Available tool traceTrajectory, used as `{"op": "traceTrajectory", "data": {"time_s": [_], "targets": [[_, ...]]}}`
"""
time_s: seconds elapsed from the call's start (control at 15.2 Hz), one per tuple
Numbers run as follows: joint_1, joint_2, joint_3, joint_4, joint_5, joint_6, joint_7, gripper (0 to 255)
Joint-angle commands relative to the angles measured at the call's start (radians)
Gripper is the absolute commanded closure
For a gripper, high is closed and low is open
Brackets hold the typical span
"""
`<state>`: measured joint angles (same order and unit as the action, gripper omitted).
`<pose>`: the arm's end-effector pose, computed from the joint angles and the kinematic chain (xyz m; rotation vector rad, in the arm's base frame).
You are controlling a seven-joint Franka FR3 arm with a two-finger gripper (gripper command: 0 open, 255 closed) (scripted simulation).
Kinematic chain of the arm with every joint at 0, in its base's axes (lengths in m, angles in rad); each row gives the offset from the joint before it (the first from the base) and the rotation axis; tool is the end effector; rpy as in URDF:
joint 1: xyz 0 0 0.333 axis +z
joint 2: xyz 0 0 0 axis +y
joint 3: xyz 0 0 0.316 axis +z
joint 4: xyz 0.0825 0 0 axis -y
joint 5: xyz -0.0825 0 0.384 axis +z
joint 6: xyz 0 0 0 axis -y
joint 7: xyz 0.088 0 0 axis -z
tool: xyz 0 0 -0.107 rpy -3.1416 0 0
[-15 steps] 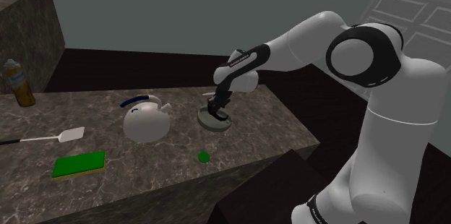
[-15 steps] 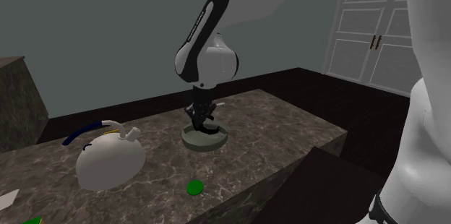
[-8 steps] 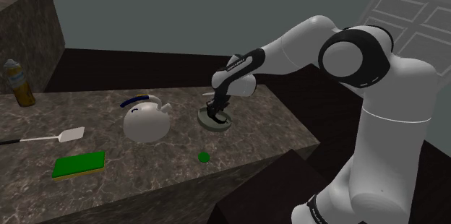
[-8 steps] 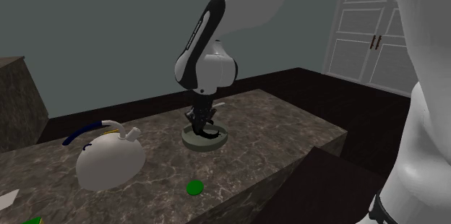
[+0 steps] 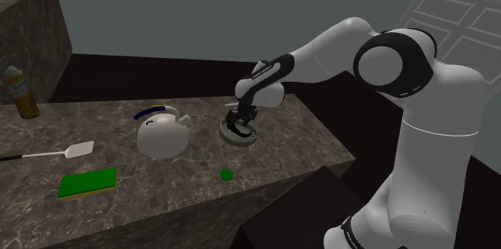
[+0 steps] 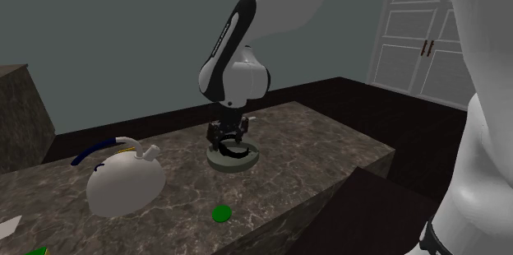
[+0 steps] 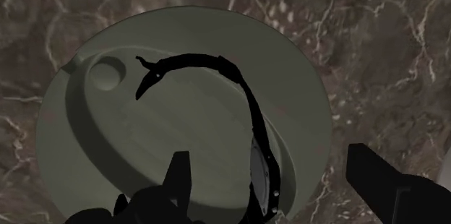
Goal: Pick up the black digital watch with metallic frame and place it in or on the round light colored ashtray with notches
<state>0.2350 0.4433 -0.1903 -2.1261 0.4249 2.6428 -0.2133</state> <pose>0.5821 0.0156 0.2088 -3.0052 0.1287 -0.1558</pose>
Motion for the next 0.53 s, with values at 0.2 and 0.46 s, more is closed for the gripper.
{"op": "traceTrajectory", "data": {"time_s": [0.2,0.46], "targets": [[0.019,-0.092,-0.037,-0.023,-0.051,-0.067,0.035,0],[0.023,-0.115,-0.045,-0.026,-0.065,-0.086,0.045,0]]}}
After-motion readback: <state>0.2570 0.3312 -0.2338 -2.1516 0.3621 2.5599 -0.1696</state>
